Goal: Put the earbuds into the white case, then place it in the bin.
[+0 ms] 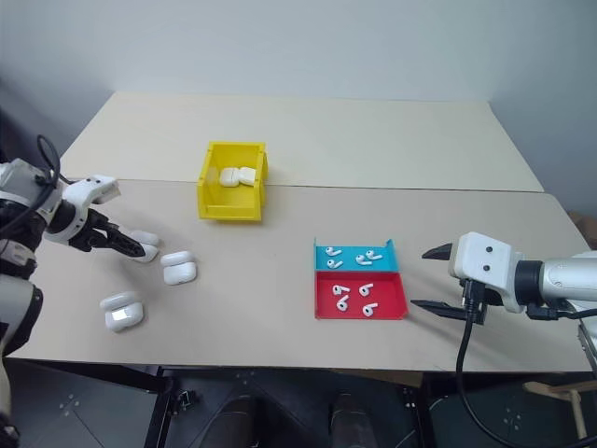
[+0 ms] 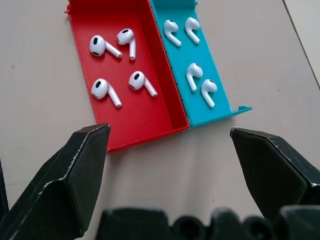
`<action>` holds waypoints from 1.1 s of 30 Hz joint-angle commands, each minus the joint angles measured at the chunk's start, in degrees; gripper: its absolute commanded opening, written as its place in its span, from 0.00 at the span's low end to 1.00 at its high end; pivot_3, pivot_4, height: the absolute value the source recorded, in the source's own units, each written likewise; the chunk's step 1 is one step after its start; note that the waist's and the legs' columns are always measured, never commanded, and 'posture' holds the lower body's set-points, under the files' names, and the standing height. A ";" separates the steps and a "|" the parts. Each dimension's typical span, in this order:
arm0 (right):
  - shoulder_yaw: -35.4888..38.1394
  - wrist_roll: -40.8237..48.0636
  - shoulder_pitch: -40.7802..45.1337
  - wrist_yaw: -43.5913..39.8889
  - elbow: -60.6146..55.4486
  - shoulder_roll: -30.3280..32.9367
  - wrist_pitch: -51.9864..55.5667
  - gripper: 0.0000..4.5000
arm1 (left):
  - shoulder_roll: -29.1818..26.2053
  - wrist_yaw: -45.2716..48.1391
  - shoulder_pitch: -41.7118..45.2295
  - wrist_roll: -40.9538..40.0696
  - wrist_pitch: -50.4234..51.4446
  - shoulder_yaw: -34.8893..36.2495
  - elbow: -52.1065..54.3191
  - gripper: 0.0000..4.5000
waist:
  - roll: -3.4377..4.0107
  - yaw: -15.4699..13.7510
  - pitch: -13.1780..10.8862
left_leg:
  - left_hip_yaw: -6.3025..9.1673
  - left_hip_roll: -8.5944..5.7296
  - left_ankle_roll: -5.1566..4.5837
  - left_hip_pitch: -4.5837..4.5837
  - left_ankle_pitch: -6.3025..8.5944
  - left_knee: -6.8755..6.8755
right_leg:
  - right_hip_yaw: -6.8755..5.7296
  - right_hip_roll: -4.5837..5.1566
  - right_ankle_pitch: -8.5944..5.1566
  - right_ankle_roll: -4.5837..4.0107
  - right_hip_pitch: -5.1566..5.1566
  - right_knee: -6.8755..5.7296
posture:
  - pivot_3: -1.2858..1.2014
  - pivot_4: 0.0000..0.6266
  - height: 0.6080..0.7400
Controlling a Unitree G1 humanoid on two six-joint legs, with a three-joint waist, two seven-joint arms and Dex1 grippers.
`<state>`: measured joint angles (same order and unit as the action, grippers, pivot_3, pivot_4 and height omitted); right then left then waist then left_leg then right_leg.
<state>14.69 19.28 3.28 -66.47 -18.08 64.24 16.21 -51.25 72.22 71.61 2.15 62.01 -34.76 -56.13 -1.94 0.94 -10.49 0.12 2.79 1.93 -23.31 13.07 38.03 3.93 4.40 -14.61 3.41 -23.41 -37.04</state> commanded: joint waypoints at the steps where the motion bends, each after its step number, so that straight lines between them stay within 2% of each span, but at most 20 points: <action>1: 2.38 0.51 0.15 0.54 -1.56 0.27 0.47 0.99 | 1.12 0.99 0.59 1.66 0.04 1.63 -2.70 1.00 | 0.00 0.00 0.00 | 0.00 0.00 0.00 -0.01 0.00 0.00 | 0.00 0.00 0.00 0.00 0.00 0.00 | 0.52 0.24 1.00; 13: 3.18 0.48 -0.39 0.74 -2.53 0.71 1.79 0.99 | 5.40 -3.06 0.89 5.94 -5.63 5.30 -8.93 1.00 | 0.02 0.14 0.02 | 0.00 -0.01 0.00 0.09 0.00 0.02 | 0.01 0.00 0.00 0.00 0.06 -0.06 | 0.52 0.24 1.00; 21: 3.28 0.32 -0.62 0.84 -2.81 0.51 2.00 0.99 | 6.60 -2.45 0.93 8.28 -7.39 6.91 -10.88 1.00 | 0.11 0.13 0.10 | 0.01 -0.01 0.00 0.23 0.00 0.02 | 0.01 0.00 0.00 0.01 0.19 -0.09 | 0.52 0.24 1.00; 24: 3.30 0.28 -0.71 0.90 -2.86 0.44 1.95 1.00 | 6.83 -2.70 0.91 9.16 -8.01 7.53 -11.46 0.87 | 0.11 0.15 0.10 | 0.01 -0.01 0.00 0.23 0.00 0.02 | 0.01 0.00 0.00 0.00 0.19 -0.09 | 0.52 0.24 1.00; 28: 2.89 0.27 -0.33 1.11 -2.77 0.46 2.06 1.00 | 7.01 -2.39 1.20 10.29 -8.78 8.26 -12.28 0.60 | 0.11 0.12 0.10 | 0.01 -0.02 0.00 0.17 0.00 0.02 | 0.01 0.00 0.00 0.01 0.18 -0.05 | 0.52 0.24 1.00; 33: 2.83 0.22 -0.26 1.12 -2.52 0.46 1.81 1.00 | 7.06 -1.97 1.11 11.20 -9.85 9.22 -12.40 0.60 | 0.11 0.12 0.10 | 0.01 -0.02 0.00 0.17 0.00 0.04 | 0.01 0.00 -0.01 0.02 0.18 -0.06 | 0.52 0.24 1.00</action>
<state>15.39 19.26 2.45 -65.74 -19.72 64.25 18.02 -44.21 69.70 72.15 12.46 52.66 -25.93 -67.81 -1.83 1.06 -10.39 0.13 2.77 1.93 -23.13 13.07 38.07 3.94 4.40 -14.62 3.43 -23.23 -37.10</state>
